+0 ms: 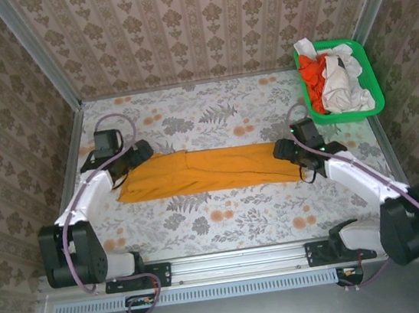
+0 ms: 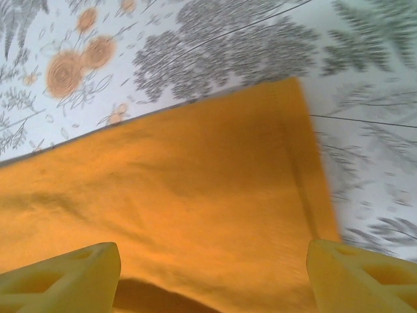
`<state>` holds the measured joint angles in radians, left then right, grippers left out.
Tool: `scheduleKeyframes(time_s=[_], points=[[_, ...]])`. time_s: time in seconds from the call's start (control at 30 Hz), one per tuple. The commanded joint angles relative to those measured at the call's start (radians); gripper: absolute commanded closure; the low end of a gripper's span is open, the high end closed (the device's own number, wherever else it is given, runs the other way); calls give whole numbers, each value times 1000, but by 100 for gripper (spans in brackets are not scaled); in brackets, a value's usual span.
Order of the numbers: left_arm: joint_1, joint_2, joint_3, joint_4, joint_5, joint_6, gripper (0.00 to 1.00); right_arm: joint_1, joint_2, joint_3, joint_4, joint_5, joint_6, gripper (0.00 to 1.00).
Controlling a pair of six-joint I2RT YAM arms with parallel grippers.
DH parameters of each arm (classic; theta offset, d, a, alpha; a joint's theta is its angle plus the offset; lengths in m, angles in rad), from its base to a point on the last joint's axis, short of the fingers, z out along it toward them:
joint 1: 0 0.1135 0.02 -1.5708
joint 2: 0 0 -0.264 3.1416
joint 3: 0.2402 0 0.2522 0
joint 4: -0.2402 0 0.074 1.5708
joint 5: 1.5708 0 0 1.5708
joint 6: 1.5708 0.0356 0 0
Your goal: Fold and stack the t-shirts
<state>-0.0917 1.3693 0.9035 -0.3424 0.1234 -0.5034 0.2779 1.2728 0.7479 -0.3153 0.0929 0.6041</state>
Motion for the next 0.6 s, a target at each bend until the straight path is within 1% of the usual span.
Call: scheduleKeyframes(time_s=[0.0, 0.07, 0.13, 0.23, 0.3, 0.37, 0.43, 0.57], points=[[-14, 98, 20, 40, 15, -45, 0, 45, 109, 68, 56, 3, 26, 24], [-11, 145, 17, 58, 34, -52, 0, 54, 189, 94, 60, 8, 46, 26], [-1, 177, 9, 68, 48, -56, 0, 55, 246, 104, 72, 11, 62, 31], [31, 197, -29, 90, 100, -76, 2, 53, 316, 115, 66, 37, 69, 38], [55, 192, -66, 106, 119, -80, 6, 50, 361, 119, 48, 44, 74, 43], [68, 185, -95, 110, 126, -77, 9, 47, 394, 119, 44, 41, 78, 45], [76, 180, -119, 110, 130, -73, 15, 50, 401, 130, 35, 48, 77, 46], [79, 191, -131, 135, 150, -82, 30, 41, 408, 149, 16, 51, 85, 46]])
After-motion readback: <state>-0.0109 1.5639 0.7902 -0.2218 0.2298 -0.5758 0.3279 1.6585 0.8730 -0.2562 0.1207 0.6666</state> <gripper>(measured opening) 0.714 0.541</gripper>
